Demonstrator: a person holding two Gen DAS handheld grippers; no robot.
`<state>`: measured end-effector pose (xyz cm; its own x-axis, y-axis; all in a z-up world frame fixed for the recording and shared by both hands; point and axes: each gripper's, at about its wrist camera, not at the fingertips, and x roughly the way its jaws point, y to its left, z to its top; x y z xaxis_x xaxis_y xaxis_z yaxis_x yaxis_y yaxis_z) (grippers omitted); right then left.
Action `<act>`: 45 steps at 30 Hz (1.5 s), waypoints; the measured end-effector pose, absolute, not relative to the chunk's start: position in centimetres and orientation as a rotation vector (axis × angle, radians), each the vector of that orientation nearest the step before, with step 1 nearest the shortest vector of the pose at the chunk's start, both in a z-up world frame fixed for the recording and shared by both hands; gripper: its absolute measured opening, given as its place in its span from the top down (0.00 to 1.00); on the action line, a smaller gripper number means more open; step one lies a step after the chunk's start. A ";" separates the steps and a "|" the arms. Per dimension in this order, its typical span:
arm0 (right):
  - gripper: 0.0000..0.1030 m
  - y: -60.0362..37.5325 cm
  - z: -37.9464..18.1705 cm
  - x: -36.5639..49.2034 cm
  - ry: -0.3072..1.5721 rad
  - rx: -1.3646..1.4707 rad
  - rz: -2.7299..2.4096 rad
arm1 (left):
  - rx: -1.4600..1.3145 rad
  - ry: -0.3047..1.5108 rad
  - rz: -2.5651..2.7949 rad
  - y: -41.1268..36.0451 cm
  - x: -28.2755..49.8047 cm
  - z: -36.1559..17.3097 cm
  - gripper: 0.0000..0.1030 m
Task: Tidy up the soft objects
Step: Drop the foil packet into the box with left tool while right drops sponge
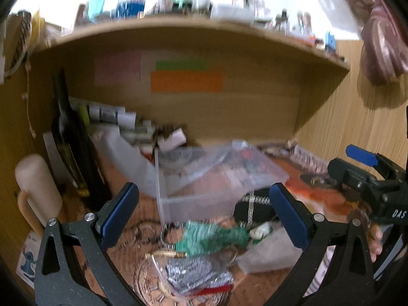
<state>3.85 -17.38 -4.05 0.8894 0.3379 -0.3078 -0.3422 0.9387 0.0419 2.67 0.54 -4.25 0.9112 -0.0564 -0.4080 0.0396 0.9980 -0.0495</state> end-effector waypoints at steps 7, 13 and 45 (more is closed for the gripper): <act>0.00 -18.0 -7.2 5.1 0.443 -0.029 0.331 | -0.063 0.567 -0.050 1.6 3.7 -8.2 0.00; 0.00 -18.6 -9.5 5.4 0.512 -0.041 0.315 | -0.076 0.648 -0.051 1.9 3.7 -10.7 0.00; 0.75 -19.5 -11.1 6.2 0.580 0.005 0.326 | -0.113 0.689 -0.057 2.1 2.8 -11.4 0.56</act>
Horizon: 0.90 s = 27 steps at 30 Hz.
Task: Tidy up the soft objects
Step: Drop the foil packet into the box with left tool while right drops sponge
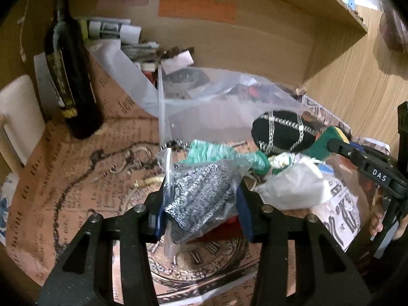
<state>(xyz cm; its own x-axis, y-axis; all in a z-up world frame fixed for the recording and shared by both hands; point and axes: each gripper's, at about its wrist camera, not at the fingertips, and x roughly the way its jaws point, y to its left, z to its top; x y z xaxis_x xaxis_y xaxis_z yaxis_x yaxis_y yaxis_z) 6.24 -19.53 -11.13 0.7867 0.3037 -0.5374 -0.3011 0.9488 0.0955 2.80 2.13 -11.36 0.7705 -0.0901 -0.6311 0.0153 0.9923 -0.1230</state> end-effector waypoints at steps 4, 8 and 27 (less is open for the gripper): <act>0.75 -19.7 -9.1 5.7 0.520 0.015 0.338 | -0.100 0.641 -0.052 2.2 2.7 -9.7 0.56; 0.75 -19.3 -7.0 5.5 0.448 0.013 0.353 | -0.082 0.583 -0.048 2.2 3.1 -7.8 0.56; 0.75 -15.5 -2.6 10.2 0.342 -0.026 0.419 | -0.081 0.456 -0.057 2.4 10.6 -1.7 0.56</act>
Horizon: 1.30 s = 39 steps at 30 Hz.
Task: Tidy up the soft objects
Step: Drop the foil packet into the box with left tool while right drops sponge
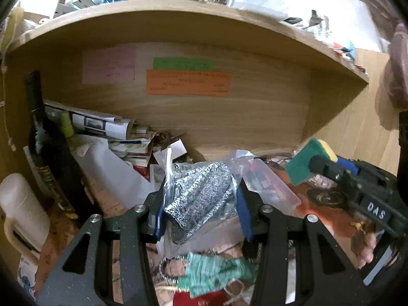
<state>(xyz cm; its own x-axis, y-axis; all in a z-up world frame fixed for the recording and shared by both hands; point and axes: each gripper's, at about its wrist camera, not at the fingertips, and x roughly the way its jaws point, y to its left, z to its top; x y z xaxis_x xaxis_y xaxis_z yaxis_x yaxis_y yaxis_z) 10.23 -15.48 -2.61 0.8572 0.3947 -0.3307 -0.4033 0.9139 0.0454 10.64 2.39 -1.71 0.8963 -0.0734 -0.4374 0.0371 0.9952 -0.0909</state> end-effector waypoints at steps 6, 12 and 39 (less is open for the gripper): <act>0.75 -14.2 -3.2 13.3 0.399 -0.055 0.422 | -0.106 0.530 -0.072 3.0 15.2 -2.6 0.55; 0.75 -13.4 -5.1 17.1 0.500 -0.087 0.419 | -0.109 0.645 -0.087 3.7 19.8 -4.8 0.56; 0.48 -12.6 -8.0 20.6 0.666 -0.107 0.428 | -0.008 0.767 -0.101 2.8 22.6 -8.0 0.36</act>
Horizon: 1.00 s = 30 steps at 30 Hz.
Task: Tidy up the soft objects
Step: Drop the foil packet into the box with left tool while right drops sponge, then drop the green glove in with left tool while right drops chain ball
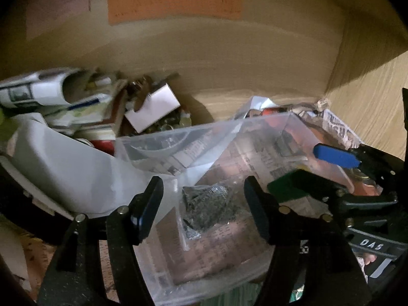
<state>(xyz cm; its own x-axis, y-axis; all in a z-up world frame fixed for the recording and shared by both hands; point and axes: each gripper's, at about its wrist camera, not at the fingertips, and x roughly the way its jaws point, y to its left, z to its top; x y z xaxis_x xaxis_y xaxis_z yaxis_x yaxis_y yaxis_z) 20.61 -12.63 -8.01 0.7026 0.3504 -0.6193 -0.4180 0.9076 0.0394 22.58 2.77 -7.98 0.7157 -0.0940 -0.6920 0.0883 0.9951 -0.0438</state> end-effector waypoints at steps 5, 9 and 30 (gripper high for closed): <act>0.39 -13.3 -5.5 17.7 0.563 -0.112 0.415 | -0.012 0.683 -0.084 3.5 19.9 -5.8 0.30; 0.33 -14.1 -3.9 15.3 0.491 -0.114 0.409 | 0.005 0.615 -0.068 3.5 17.2 -4.3 0.28; 0.29 -16.5 -8.7 10.0 0.572 -0.079 0.387 | -0.045 0.693 -0.104 2.9 10.0 -9.9 0.23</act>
